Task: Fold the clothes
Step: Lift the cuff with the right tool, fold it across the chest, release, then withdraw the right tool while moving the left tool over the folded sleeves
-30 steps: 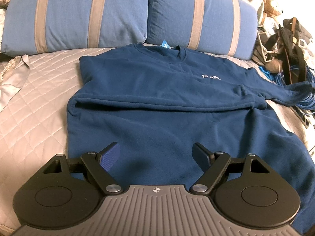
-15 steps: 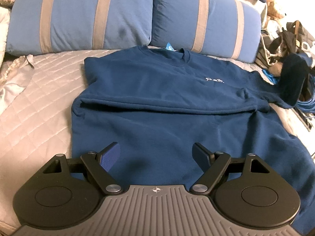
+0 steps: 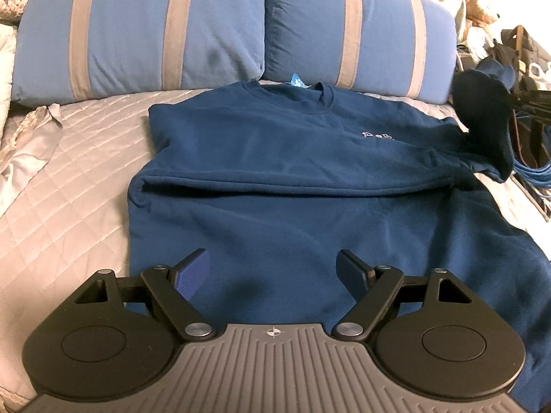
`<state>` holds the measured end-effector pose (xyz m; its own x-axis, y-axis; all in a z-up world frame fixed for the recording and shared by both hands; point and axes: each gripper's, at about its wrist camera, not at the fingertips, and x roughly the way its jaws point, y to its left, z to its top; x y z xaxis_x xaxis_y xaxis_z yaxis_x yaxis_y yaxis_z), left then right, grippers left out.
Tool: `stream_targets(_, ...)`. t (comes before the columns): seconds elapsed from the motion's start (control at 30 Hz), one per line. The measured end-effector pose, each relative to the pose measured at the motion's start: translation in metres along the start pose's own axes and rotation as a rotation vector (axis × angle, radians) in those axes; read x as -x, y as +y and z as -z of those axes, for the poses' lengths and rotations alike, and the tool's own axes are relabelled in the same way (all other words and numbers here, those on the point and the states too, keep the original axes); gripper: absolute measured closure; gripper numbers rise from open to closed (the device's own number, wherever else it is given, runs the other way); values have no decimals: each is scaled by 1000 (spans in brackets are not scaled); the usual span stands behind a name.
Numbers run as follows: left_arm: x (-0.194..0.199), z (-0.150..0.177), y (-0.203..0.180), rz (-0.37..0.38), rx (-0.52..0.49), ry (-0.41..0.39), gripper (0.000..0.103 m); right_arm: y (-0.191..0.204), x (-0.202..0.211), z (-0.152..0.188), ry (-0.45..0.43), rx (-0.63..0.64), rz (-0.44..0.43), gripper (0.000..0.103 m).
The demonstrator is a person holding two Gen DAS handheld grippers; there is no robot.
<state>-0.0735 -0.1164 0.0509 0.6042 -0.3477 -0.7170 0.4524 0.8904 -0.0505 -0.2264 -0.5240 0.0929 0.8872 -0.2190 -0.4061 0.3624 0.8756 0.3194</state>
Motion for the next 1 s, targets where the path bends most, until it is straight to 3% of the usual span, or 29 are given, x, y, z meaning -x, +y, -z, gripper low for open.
stream_targets(0.2, 0, 0, 1, -1, 8, 3, 22, 78, -13, 30, 30, 254, -73, 94)
stream_targets(0.4, 1, 1, 6, -1, 33, -1, 22, 139, -37, 92, 220, 539, -120, 86)
stream_targets(0.5, 1, 0, 7, 3, 41, 4, 22, 154, -34, 116, 292, 639, -148, 66)
stream_targets(0.57, -1, -1, 8, 20, 40, 20, 22, 159, -27, 123, 305, 679, -158, 41)
stream_targets(0.67, -13, -7, 10, 113, 27, 112, 22, 160, -15, 126, 303, 702, -189, 23)
stream_targets(0.73, -13, -11, 5, 83, 14, 126, 22, 160, -8, 128, 294, 698, -209, 15)
stream_targets(0.83, -8, -22, -7, 85, -2, 123, 22, 160, -2, 131, 274, 688, -214, 12)
stream_targets(1.0, -6, -58, -17, 267, 178, 107, 22, 159, -1, 133, 237, 666, -174, 12)
